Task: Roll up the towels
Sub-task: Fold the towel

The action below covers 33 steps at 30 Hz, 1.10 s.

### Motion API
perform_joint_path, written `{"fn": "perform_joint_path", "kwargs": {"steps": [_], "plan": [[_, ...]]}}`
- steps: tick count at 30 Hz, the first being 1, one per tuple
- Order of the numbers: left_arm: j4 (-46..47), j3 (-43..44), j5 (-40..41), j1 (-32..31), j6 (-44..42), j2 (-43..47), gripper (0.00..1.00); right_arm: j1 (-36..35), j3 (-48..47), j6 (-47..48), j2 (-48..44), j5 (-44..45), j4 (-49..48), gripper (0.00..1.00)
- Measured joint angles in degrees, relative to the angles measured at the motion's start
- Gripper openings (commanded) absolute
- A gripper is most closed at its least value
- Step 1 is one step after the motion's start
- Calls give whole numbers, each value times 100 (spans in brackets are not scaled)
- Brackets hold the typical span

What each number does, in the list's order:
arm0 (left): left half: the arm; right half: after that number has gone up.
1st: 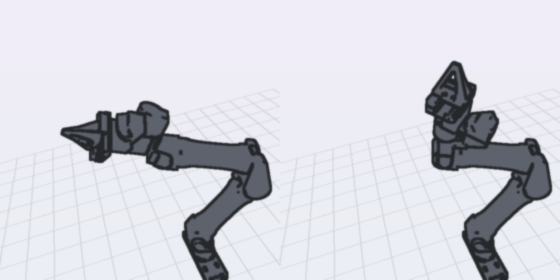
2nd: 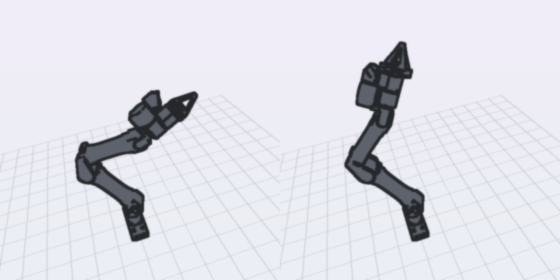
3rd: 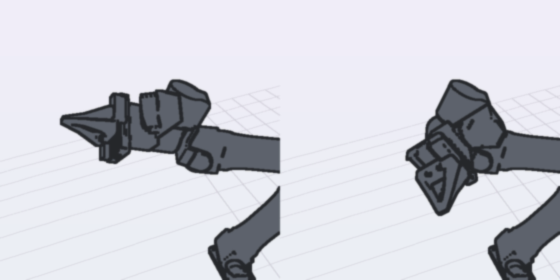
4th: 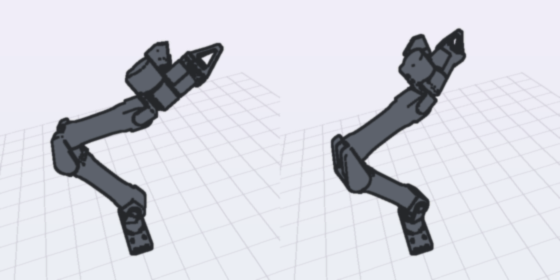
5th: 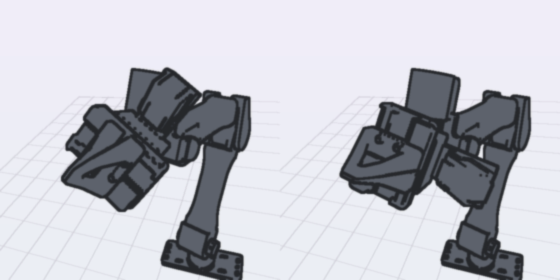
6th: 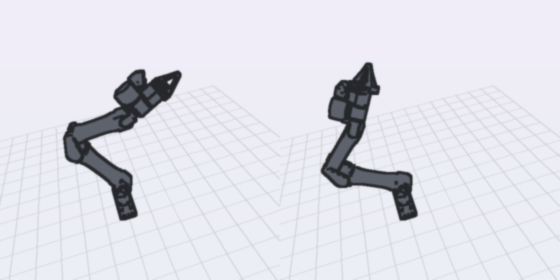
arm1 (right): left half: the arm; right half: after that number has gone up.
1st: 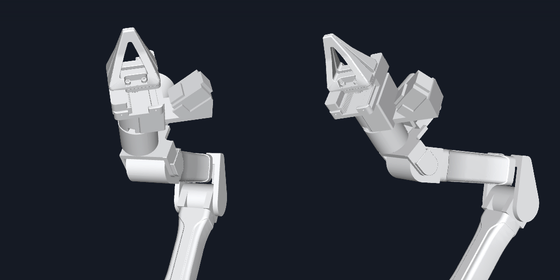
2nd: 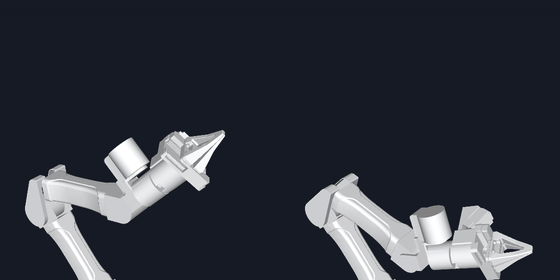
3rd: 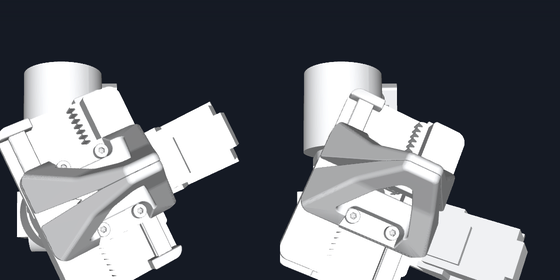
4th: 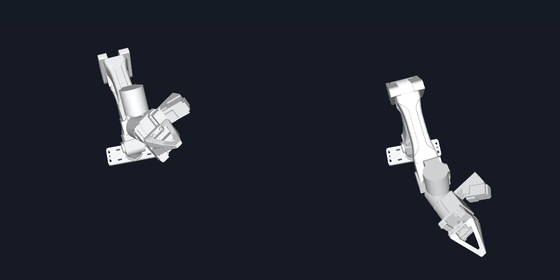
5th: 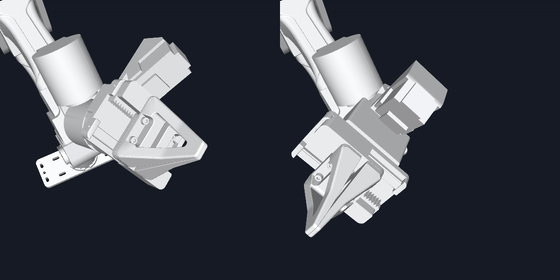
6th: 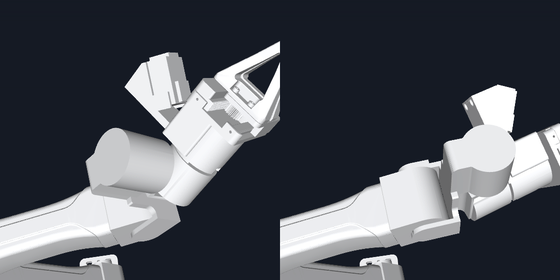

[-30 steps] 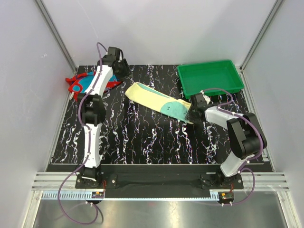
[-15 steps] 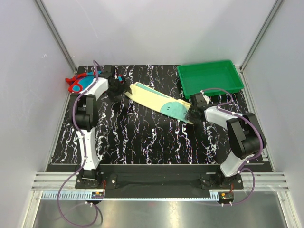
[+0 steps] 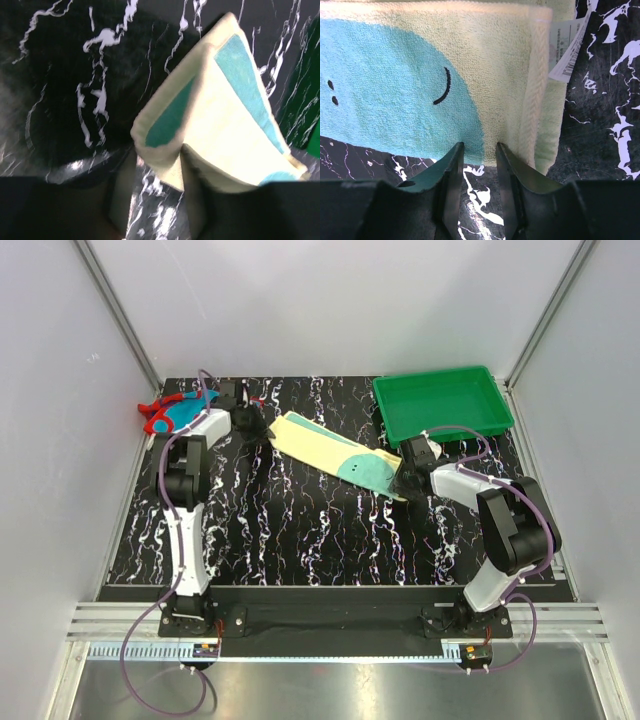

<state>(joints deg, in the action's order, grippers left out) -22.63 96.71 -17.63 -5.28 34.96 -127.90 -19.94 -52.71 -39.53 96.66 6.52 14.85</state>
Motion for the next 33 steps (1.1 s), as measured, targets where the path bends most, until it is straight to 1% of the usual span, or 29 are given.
{"fn": "perform_joint_path", "kwargs": {"steps": [1,2,6,8,9,11,13,14,16,18,19,20,21,22,23,27,30,33], "plan": [[17,96,-52,-15,4,-118,7,0,0,0,0,-2,0,39],[33,164,-94,-22,-20,-210,1,0,0,0,2,-2,0,39],[48,203,-192,-46,-76,-262,0,-4,0,0,2,-2,2,39],[68,-59,-151,-46,-98,-98,0,-9,0,-2,0,4,7,39],[81,-286,-111,-48,-103,61,0,-13,2,-13,-9,2,24,39],[50,-1091,15,-48,-107,656,0,-44,61,-46,-74,-7,70,39],[-101,-1989,168,-48,-107,1497,0,-96,173,-87,-219,-15,192,40],[-210,-2299,238,-44,-109,1851,0,-122,238,-101,-293,-17,251,40],[-289,-2973,389,-44,-129,2699,4,-201,415,-140,-525,-22,468,41],[-389,-3565,498,-44,-177,3532,11,-289,634,-175,-826,-44,697,44],[-396,-3834,546,-44,-208,3873,15,-323,732,-192,-986,-66,837,47],[-461,-4072,590,-44,-243,4175,22,-350,811,-201,-1141,-70,968,56],[-498,-4251,625,-46,-258,4367,57,-372,863,-210,-1276,-90,1093,62],[-529,-4441,669,-46,-323,4557,98,-382,927,-229,-1458,-120,1224,66],[-586,-4631,717,-48,-345,4723,99,-393,979,-238,-1657,-127,1340,74],[-800,-5204,861,-68,-310,5189,99,-402,1043,-249,-2516,-107,1814,86],[-837,-5421,990,-81,-273,5539,99,-404,986,-240,-2983,9,2055,88],[-717,-5543,1075,-96,-205,5814,99,-407,763,-201,-3003,192,2236,87]]}}
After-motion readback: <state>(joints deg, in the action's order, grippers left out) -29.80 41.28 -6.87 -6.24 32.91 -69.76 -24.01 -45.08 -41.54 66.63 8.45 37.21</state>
